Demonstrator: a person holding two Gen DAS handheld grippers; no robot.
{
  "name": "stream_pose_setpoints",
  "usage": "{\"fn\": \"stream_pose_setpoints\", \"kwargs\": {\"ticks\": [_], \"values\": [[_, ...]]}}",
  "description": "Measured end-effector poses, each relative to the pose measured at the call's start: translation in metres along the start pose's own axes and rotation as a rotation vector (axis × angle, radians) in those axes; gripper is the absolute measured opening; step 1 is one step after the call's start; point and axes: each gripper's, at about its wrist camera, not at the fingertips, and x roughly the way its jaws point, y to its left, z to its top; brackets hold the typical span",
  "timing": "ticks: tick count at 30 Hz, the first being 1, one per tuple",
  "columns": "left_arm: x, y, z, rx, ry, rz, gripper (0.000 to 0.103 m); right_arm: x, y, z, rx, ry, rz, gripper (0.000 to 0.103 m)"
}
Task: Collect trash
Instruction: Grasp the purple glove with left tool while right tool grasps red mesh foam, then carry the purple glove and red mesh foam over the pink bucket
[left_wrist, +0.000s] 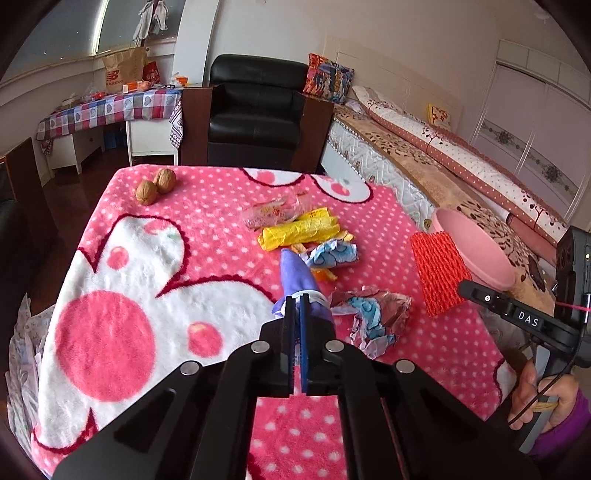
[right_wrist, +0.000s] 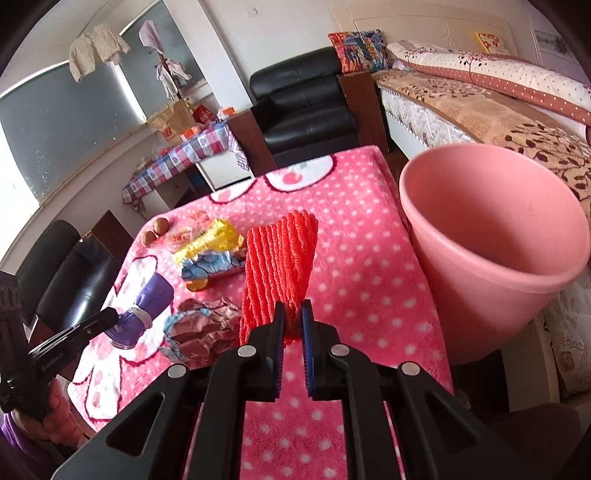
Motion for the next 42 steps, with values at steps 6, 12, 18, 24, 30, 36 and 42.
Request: {"fn": "stream_pose_setpoints", "kwargs": {"ticks": [6, 12, 18, 24, 30, 36, 42], "values": [[-0.016, -0.017, 0.015, 0.02, -0.05, 0.003, 0.001, -0.019, -0.004, 0.009, 0.002, -0.05, 0.023, 0.008], [-0.032, -0.044, 0.033, 0.055, -0.109, -0.014, 0.001, -0.037, -0.013, 0.017, 0.016, -0.093, 0.042, 0.008], [-0.024, -0.093, 0.055, 0.109, -0.133, -0.105, 0.001, -0.054, -0.035, 0.024, 0.053, -0.131, 0.006, 0.008], [0.002, -0.148, 0.08, 0.166, -0.126, -0.223, 0.001, -0.067, -0.068, 0.036, 0.107, -0.175, -0.07, 0.008], [0.043, -0.205, 0.092, 0.236, -0.098, -0.319, 0.001, -0.075, -0.104, 0.05, 0.137, -0.199, -0.178, 0.008], [0.085, -0.239, 0.084, 0.27, -0.04, -0.348, 0.001, -0.07, -0.136, 0.054, 0.179, -0.199, -0.242, 0.008], [0.113, -0.25, 0.075, 0.259, 0.002, -0.363, 0.001, -0.059, -0.158, 0.055, 0.212, -0.172, -0.27, 0.009]]}}
